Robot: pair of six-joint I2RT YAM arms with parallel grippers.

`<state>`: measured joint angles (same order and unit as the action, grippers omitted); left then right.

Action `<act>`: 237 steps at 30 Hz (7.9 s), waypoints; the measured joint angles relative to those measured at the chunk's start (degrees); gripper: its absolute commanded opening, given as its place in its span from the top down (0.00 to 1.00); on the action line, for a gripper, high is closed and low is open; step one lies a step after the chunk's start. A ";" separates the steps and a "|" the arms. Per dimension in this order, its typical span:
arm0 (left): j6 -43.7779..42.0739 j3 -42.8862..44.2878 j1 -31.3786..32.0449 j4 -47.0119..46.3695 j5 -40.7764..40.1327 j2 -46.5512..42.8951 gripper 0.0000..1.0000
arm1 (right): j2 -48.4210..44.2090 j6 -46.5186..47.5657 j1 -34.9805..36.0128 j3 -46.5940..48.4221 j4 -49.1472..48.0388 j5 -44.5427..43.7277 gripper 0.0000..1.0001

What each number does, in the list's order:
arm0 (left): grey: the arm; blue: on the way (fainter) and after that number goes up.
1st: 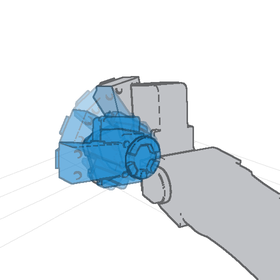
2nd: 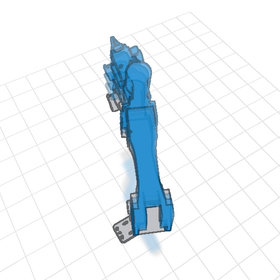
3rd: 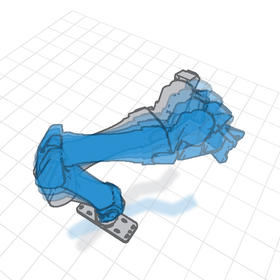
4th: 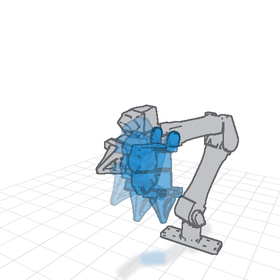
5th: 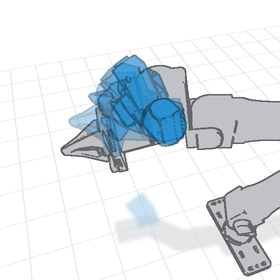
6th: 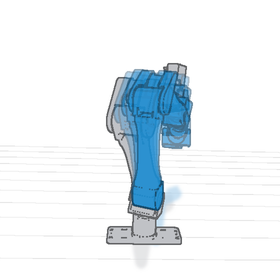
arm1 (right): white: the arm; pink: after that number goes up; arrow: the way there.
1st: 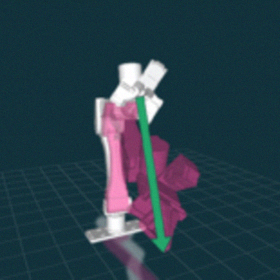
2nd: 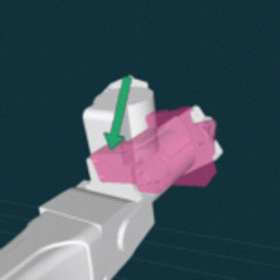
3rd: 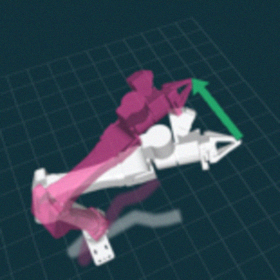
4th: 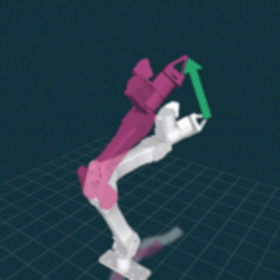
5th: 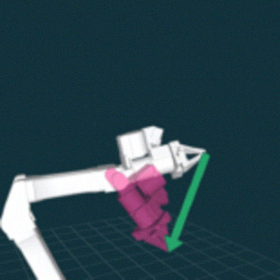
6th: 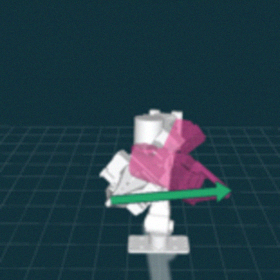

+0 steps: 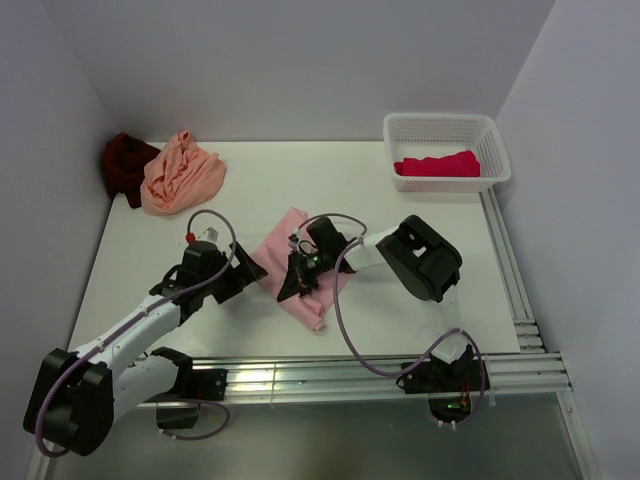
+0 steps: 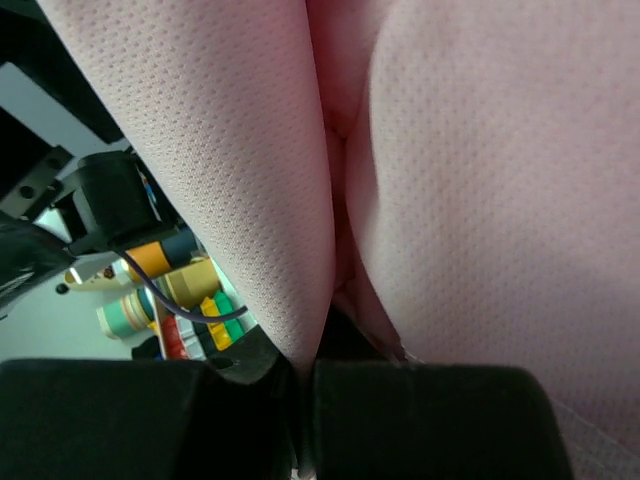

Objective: Roll the t-shirts
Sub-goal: Roll the tshirt

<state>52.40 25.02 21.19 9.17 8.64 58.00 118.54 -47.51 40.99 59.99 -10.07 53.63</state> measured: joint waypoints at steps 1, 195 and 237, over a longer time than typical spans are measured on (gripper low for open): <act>0.13 -0.55 0.31 -1.25 -0.50 0.63 0.03 | 0.00 -1.20 0.00 -0.48 -1.14 0.02 1.00; 7.82 7.17 -2.73 -9.70 4.66 22.45 0.97 | 9.40 -0.55 39.87 25.53 57.64 -121.68 0.31; -1.27 11.50 -5.16 -5.53 7.04 16.31 0.28 | -15.17 26.32 25.81 0.00 22.05 -79.34 1.00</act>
<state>51.13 36.51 16.03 3.64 15.68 74.30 103.37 -21.19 66.81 59.99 11.99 -25.71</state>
